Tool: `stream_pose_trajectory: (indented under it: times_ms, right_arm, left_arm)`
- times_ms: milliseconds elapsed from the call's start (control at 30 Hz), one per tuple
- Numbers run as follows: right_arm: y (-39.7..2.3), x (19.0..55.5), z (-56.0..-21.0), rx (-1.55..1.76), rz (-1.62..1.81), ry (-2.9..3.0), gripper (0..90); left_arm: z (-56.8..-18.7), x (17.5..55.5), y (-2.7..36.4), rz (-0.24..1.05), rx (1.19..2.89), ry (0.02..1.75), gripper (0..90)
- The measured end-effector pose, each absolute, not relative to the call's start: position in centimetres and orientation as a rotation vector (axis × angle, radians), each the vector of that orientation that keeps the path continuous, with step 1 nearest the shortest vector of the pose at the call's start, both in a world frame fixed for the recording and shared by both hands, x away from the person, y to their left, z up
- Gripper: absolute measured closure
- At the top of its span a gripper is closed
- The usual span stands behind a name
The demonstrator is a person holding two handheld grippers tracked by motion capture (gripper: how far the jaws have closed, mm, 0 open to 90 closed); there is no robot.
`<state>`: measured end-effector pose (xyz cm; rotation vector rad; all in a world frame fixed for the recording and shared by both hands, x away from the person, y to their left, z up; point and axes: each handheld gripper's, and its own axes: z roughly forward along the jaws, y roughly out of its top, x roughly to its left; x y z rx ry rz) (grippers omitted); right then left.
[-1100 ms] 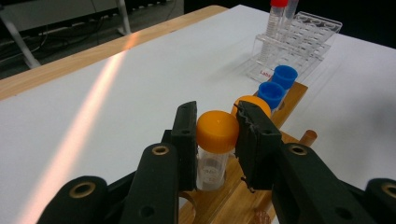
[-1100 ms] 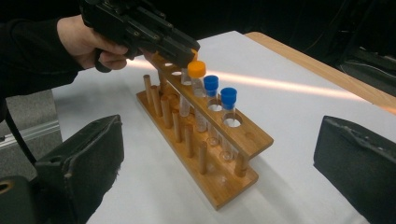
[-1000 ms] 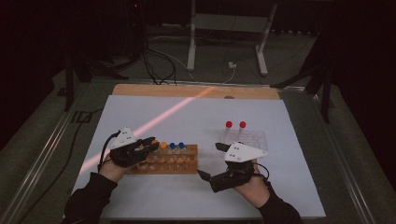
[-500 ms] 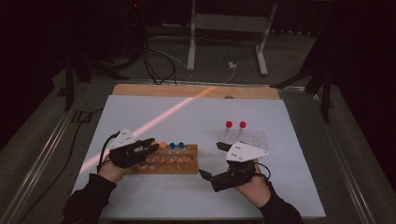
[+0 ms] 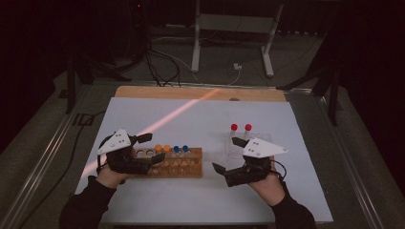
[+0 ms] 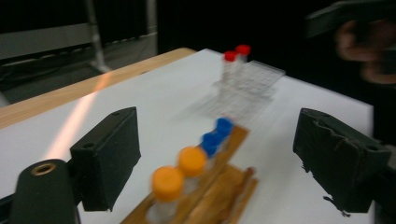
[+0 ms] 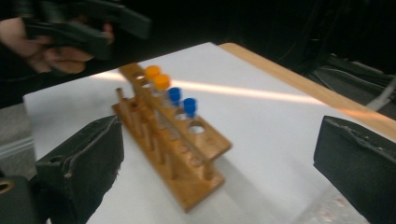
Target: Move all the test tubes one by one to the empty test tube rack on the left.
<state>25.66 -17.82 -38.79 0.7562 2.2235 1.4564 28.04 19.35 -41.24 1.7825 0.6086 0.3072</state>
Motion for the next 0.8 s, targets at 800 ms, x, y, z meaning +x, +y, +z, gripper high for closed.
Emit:
stream_pose_trajectory:
  times_ms: [800]
  right_arm:
    - [-24.5, 32.4, -42.9, 1.101, 1.207, 2.048, 15.3]
  left_arm:
    - [-40.7, 27.2, 18.1, 0.300, 1.806, 0.541, 0.7]
